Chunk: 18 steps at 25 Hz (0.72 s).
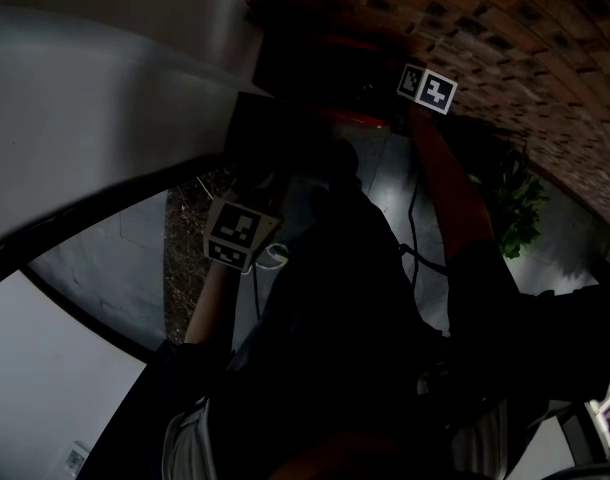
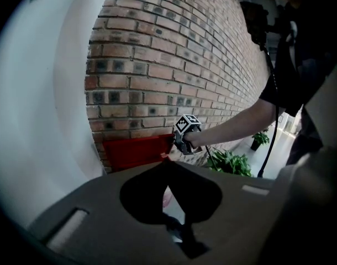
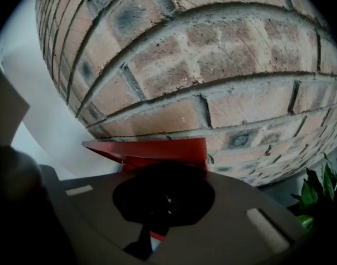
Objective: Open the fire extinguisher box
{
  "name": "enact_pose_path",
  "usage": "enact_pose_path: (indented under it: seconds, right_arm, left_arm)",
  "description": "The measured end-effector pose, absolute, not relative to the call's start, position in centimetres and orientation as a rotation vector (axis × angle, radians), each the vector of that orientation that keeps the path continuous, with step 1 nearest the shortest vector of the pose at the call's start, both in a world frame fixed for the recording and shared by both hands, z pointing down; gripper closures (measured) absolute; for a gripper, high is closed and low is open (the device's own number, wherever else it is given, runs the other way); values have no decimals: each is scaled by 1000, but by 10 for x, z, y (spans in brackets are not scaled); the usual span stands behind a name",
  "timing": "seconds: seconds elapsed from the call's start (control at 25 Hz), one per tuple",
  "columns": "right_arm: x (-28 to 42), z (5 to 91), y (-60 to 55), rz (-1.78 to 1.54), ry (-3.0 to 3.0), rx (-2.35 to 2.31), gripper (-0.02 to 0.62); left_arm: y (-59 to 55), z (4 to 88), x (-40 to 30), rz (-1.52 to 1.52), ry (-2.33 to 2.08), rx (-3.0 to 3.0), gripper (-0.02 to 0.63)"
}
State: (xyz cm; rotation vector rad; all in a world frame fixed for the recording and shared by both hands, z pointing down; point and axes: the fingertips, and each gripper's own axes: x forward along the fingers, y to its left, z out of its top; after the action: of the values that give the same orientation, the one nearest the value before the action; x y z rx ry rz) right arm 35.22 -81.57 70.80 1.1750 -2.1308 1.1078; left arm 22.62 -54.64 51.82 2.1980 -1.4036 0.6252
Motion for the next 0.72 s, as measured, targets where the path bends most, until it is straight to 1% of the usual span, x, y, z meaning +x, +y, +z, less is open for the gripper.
enact_pose_path:
  seconds: [0.72]
  right_arm:
    - [357, 711, -838, 1082, -2125, 1174, 594]
  left_arm:
    - [-570, 524, 233, 615, -1369, 2205, 606]
